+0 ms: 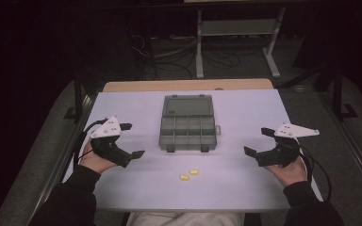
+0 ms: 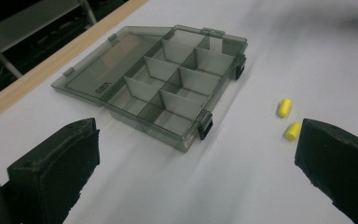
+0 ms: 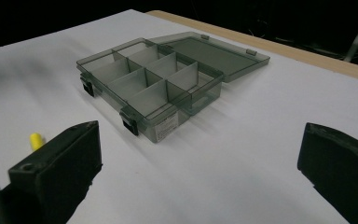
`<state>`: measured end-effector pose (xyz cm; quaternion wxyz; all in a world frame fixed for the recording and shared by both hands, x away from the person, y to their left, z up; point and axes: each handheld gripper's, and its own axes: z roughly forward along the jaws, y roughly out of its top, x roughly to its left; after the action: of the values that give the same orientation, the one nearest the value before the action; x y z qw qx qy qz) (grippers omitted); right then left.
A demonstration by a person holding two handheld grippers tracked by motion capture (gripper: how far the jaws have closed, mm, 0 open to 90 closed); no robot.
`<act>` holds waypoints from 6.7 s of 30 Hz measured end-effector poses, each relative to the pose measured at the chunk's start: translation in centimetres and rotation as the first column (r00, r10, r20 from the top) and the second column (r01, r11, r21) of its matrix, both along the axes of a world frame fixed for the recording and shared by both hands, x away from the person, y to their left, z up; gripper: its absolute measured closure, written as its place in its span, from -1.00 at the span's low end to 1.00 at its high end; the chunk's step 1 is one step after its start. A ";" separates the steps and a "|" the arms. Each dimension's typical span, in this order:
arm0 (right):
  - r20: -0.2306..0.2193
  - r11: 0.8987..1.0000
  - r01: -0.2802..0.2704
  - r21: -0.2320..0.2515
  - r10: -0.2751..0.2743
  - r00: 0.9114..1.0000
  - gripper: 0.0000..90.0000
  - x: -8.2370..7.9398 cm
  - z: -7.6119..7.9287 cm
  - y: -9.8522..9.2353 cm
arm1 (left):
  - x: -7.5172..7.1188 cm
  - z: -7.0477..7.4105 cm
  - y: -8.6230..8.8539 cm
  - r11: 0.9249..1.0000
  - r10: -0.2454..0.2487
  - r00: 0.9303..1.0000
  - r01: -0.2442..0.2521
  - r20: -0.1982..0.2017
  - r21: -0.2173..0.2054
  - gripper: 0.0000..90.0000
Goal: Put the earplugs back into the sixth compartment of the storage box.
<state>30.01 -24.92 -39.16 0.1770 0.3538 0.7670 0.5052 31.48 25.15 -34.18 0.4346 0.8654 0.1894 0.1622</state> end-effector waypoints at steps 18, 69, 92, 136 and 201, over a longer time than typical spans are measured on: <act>-0.010 1.000 -0.015 -0.017 0.015 1.000 -1.00 0.1 -0.1 0.2 | 0.5 -1.4 -3.4 0.994 -0.093 0.995 0.096 -0.047 0.052 -1.00; -0.030 0.998 -0.043 -0.040 0.042 0.999 -1.00 0.2 -0.4 0.6 | -0.9 -7.5 -13.2 0.883 -0.359 0.903 0.411 -0.238 0.227 -0.78; -0.029 0.998 -0.049 -0.045 0.048 0.998 -1.00 0.2 -0.4 0.8 | -0.4 -8.9 -13.8 0.835 -0.399 0.878 0.467 -0.266 0.290 0.20; -0.029 0.998 -0.047 -0.040 0.046 0.999 -1.00 0.1 -0.4 0.7 | 3.3 0.4 -12.6 0.876 -0.326 0.925 0.373 -0.195 0.306 0.80; -0.031 0.998 -0.058 -0.035 0.057 0.998 -1.00 0.2 -0.3 0.8 | 9.9 -4.6 -12.4 0.938 -0.176 0.955 0.237 -0.240 0.254 0.46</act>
<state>30.25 -24.15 -39.51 0.1574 0.3359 0.7884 0.4907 41.38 12.79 -38.75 0.2995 0.9457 0.1177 0.0468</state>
